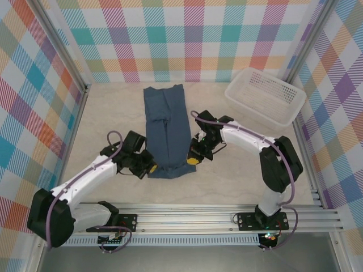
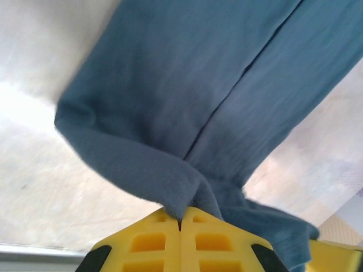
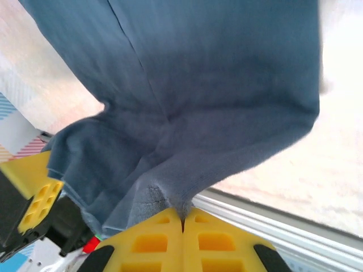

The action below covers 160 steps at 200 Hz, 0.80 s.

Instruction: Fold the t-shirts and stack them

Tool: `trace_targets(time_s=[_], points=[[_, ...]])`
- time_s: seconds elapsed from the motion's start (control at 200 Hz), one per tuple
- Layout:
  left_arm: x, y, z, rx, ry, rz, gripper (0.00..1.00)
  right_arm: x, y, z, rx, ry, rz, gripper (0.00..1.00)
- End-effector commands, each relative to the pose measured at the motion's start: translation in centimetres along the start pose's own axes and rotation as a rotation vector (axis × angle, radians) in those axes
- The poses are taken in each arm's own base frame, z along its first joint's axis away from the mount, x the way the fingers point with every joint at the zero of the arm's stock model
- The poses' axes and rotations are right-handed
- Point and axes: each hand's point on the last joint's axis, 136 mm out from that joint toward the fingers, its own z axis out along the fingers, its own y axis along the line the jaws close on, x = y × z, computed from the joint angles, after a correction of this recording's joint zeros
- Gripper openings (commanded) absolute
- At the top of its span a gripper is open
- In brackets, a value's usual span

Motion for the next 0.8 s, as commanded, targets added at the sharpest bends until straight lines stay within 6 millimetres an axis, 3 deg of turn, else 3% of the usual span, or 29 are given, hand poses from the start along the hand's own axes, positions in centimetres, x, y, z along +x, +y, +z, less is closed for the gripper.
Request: trace_targets(time_s=[0.0,0.235,0.5,0.795], points=[[-2.2,-3.0,-0.5,0.042,-0.014,0.058,0.0,-2.3,0.9,-1.0,-0.013,-0.015,-0.001,0.0],[-7.0,-5.5,0.8,0.015,-0.047,0.078,0.0,-7.5,2.2,-1.1,-0.026,-0.048,0.017,0.0],[-11.0,-7.3,4.3,-0.012,-0.029,0.094,0.0,-13.8,2.4,-0.5,-0.031,-0.076,0.041,0.0],[-14.3,-7.6,5.2,-0.083,-0.096,0.082,0.0,-17.7,2.3,-0.5,-0.03,-0.086,0.054,0.0]])
